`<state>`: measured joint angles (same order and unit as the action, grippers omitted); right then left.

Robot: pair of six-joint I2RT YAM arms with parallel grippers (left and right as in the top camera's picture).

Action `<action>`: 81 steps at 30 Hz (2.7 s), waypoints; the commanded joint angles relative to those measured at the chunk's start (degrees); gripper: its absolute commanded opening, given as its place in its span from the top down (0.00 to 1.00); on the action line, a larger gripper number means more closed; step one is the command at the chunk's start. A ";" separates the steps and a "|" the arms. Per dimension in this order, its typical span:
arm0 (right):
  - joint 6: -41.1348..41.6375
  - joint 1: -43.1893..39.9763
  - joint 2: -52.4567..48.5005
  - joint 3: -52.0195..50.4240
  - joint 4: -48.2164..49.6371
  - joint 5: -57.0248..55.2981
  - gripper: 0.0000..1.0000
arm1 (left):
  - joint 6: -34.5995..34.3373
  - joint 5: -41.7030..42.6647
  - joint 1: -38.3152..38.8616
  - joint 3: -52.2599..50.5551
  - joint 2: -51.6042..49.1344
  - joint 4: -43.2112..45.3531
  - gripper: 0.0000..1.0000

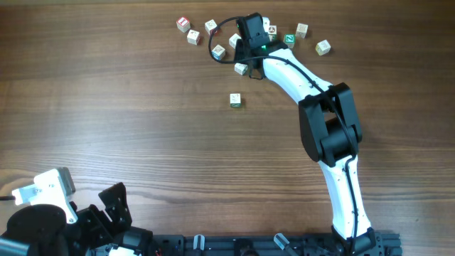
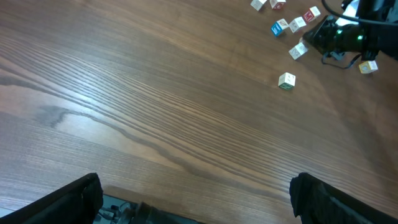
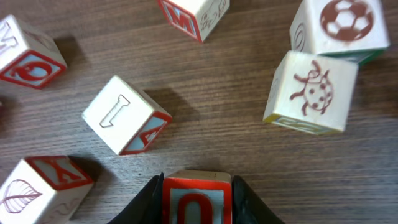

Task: Form a tower

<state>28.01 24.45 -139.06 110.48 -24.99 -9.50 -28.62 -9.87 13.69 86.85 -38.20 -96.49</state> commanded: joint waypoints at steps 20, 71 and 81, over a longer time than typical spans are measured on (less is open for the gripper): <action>2.16 5.22 17.62 3.41 -36.11 7.78 0.77 | -0.33 -0.70 -0.22 0.00 0.15 0.00 0.00; 6.80 10.51 14.75 -14.51 -17.18 -1.07 0.76 | -0.31 -0.70 -0.22 0.00 0.15 0.00 0.00; 7.06 10.58 14.75 -17.51 -16.13 -1.05 0.76 | -0.31 -0.70 -0.22 0.00 0.15 0.00 0.00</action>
<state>34.06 34.94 -122.80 95.07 -41.74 -9.47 -28.62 -9.87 13.69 86.85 -38.20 -96.49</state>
